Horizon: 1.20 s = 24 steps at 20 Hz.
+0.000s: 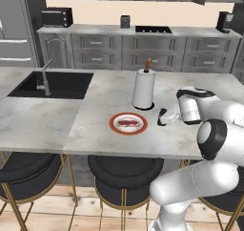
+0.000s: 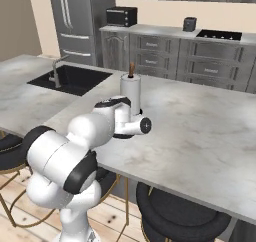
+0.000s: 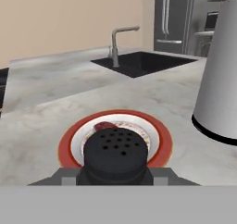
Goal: Retrieve the shaker from the cabinet and place it next the steak on a plate on the dining table.
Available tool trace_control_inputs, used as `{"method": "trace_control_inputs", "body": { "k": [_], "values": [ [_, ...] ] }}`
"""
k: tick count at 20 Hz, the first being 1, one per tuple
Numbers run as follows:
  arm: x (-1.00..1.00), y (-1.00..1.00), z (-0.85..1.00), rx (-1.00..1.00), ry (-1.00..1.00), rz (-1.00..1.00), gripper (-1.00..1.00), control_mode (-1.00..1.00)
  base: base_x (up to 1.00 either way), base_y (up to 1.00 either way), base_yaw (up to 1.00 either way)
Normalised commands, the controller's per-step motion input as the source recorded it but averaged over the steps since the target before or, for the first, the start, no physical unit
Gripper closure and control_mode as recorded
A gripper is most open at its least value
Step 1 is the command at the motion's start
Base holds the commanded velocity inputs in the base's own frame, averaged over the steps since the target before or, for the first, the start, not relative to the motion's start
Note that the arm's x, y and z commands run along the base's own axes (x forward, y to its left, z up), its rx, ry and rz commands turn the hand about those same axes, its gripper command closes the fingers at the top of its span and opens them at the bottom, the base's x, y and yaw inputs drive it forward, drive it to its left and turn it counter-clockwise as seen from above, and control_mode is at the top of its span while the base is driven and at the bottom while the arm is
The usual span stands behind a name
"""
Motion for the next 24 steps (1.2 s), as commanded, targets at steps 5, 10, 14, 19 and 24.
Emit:
{"method": "trace_control_inputs", "body": {
  "k": [5, 10, 14, 19, 24],
  "values": [
    [0.24, -0.09, -0.24, 0.0, -0.04, 0.0, 1.0, -1.0, 0.0, 0.0, 0.0],
    [0.3, -0.13, -0.25, 0.0, -0.02, 0.0, 1.0, -1.0, 0.0, 0.0, 0.0],
    [0.34, -0.13, -0.28, 0.0, 0.0, 0.0, 1.0, -1.0, 0.0, 0.0, 0.0],
    [0.32, -0.08, -0.35, 0.0, 0.0, 0.0, 1.0, -1.0, 0.0, 0.0, 0.0],
    [0.33, -0.02, -0.36, 0.0, 0.0, 0.0, 1.0, -1.0, 0.0, 0.0, 0.0]
  ]
}}
